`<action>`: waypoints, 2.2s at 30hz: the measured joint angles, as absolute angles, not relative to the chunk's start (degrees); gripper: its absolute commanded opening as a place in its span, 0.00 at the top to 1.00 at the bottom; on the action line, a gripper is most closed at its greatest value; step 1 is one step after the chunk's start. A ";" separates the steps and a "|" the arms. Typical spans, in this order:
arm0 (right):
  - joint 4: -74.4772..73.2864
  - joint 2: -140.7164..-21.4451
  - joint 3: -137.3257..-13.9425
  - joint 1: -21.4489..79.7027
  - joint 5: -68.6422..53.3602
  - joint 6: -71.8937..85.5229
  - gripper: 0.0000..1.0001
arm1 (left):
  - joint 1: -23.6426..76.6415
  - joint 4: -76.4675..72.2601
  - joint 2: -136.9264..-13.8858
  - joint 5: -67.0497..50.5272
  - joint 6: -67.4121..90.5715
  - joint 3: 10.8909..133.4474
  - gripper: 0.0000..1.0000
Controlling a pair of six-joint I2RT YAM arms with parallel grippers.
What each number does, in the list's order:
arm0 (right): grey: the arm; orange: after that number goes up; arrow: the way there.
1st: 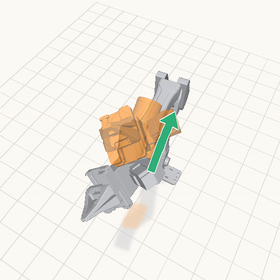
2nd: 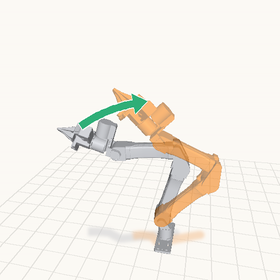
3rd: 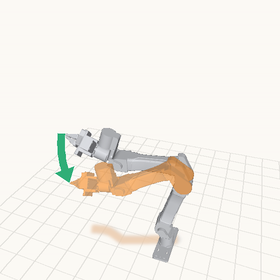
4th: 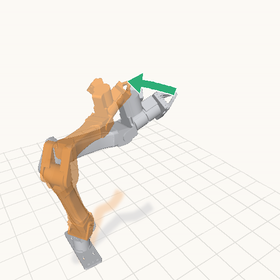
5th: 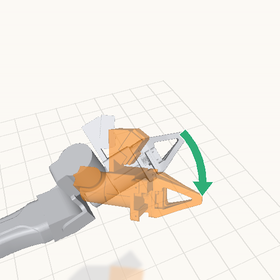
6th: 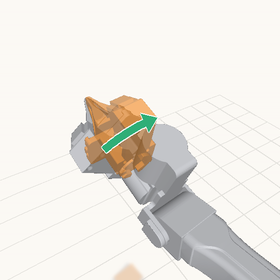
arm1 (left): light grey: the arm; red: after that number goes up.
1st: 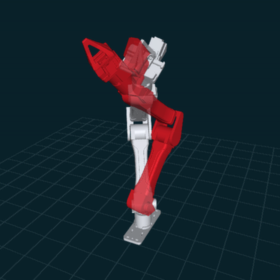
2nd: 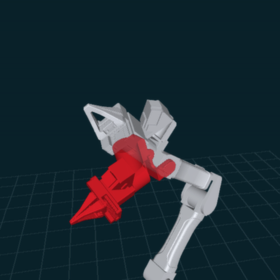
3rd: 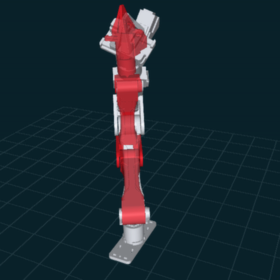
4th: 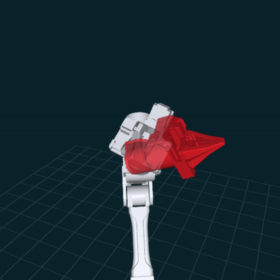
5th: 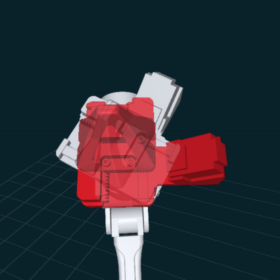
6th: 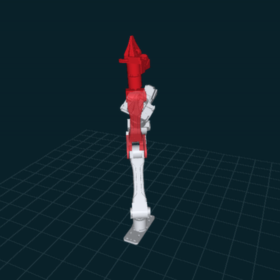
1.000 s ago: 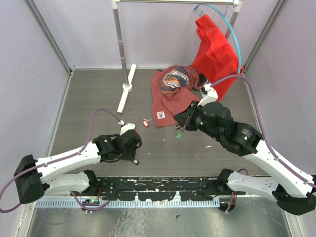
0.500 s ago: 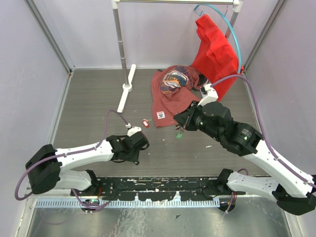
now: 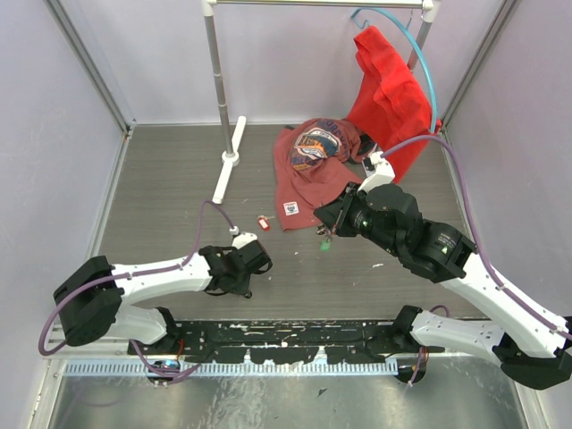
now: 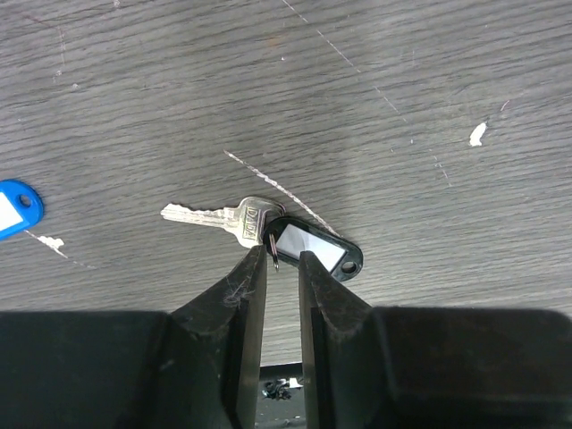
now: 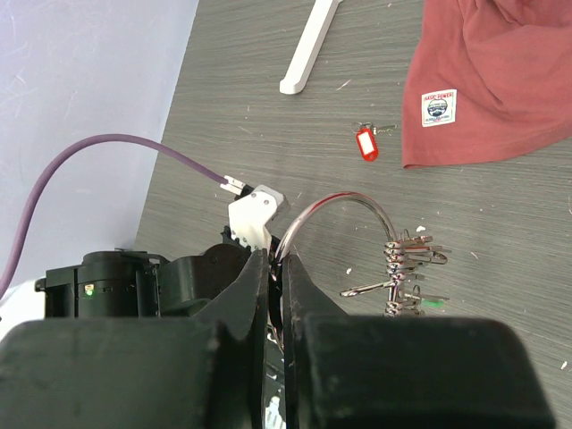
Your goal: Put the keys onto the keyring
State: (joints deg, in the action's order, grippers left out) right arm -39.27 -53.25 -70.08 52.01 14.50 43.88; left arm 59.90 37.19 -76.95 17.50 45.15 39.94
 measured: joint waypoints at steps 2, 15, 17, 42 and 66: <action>-39.29 -53.25 -70.08 52.01 14.50 43.88 1.00 | 59.90 37.15 -77.06 17.50 45.10 39.94 0.73; -39.29 -53.21 -70.08 52.01 14.50 43.90 1.00 | 59.94 37.10 -77.52 18.09 44.99 39.38 0.88; -39.29 -53.10 -70.08 52.01 14.50 43.90 1.00 | 59.94 37.12 -77.52 18.35 44.93 39.38 0.96; -31.42 -49.82 -68.45 52.01 2.37 22.28 1.00 | 60.05 41.41 -54.24 7.09 19.09 60.90 1.00; -22.44 -47.31 -63.72 52.01 -15.07 5.93 1.00 | 60.05 40.86 -64.16 -20.60 1.23 81.45 1.00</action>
